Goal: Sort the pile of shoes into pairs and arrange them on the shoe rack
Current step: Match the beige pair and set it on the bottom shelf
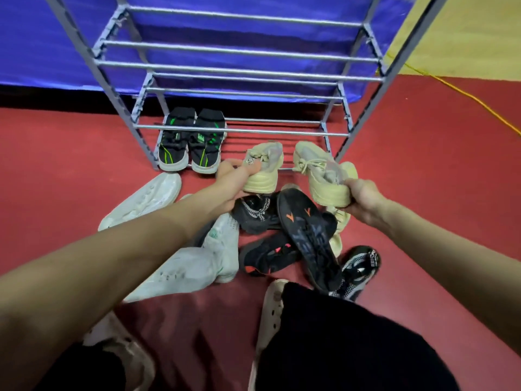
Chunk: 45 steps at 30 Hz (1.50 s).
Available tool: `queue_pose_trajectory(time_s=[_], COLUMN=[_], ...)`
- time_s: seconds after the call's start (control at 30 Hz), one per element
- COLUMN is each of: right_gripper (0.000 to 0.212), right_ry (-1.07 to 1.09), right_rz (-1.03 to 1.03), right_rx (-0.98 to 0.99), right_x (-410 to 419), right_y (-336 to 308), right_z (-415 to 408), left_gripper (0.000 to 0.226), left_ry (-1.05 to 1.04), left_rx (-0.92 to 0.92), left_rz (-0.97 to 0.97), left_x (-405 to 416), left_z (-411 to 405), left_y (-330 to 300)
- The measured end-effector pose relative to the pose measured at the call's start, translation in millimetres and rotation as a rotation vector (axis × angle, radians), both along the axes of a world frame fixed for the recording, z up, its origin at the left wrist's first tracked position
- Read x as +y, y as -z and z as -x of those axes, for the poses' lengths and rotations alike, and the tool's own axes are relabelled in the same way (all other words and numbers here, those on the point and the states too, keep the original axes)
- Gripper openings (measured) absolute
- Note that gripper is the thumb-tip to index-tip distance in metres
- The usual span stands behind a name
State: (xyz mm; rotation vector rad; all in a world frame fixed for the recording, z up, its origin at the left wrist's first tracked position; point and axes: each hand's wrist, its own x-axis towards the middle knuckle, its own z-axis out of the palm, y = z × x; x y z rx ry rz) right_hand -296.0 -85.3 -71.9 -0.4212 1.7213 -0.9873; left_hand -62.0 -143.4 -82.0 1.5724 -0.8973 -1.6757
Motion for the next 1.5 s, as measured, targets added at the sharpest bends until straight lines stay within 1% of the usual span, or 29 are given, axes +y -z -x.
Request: queue_pose_trajectory(time_s=[0.1,0.17,0.3,0.33,0.4,0.47,0.5,0.6,0.73,0.83,0.9,0.93,1.0,1.03,1.1,1.13,1.2,1.23,1.27,1.33,1.4,1.5], right_gripper=[0.034,0.036,0.036,0.036,0.033,0.021,0.020,0.024,0.021,0.020,0.022,0.022,0.018,0.018,0.019,0.021,0.018,0.018,0.023,0.039,0.048,0.051], right_ry=[0.036,0.051,0.105,0.123,0.138,0.144,0.155,0.202,0.224,0.254,0.256,0.245,0.229,0.235,0.222,0.186,0.108,0.072,0.036,-0.048,-0.130,-0.194], right_rz=[-0.010,-0.020,-0.028,-0.026,-0.006,0.028,0.040,0.056,0.066,0.069,0.074,0.073,0.059,0.053,0.054,0.054,0.068,0.074,0.074,0.036,0.013,0.002], right_rx=[0.035,0.054,0.057,0.045,0.021,-0.009,-0.017,0.005,-0.013,-0.019,-0.012,-0.002,0.010,0.003,0.034,0.094,0.201,0.227,0.244,0.314,0.404,0.489], right_x=[-24,-43,-82,-91,-111,-129,-138,-157,-175,-181,-186,-188,-192,-192,-191,-189,-182,-179,-175,-168,-160,-147], right_y=[31,51,87,96,111,121,126,142,161,170,174,175,179,180,186,189,194,196,197,196,190,178], right_z=[0,2,8,10,17,22,24,30,34,36,38,39,40,40,39,39,37,36,36,39,40,34], left_gripper=[0.056,0.056,0.040,0.040,0.044,0.049,0.050,0.050,0.047,0.049,0.051,0.055,0.074,0.076,0.067,0.072,0.102,0.112,0.116,0.114,0.102,0.062], left_ry=[0.005,0.001,0.007,0.006,-0.015,-0.054,-0.075,-0.122,-0.150,-0.148,-0.138,-0.126,-0.106,-0.099,-0.080,-0.061,-0.009,0.006,0.008,0.001,0.002,0.025], left_rx=[-0.028,-0.021,0.003,0.004,0.019,0.072,0.106,0.179,0.227,0.221,0.209,0.213,0.223,0.218,0.181,0.173,0.166,0.166,0.171,0.174,0.136,0.036], left_rz=[0.005,-0.004,-0.010,-0.009,-0.012,-0.033,-0.049,-0.083,-0.106,-0.104,-0.087,-0.083,-0.084,-0.086,-0.081,-0.090,-0.126,-0.137,-0.138,-0.154,-0.171,-0.159], left_x=[-23,-39,-63,-67,-78,-89,-94,-106,-118,-124,-127,-130,-137,-140,-144,-146,-145,-145,-145,-145,-145,-139], left_z=[15,22,35,39,49,59,64,79,94,100,103,104,106,107,110,111,112,111,111,112,113,110], left_y=[21,39,75,84,100,113,119,136,153,160,161,162,163,164,167,170,178,180,182,181,175,159])
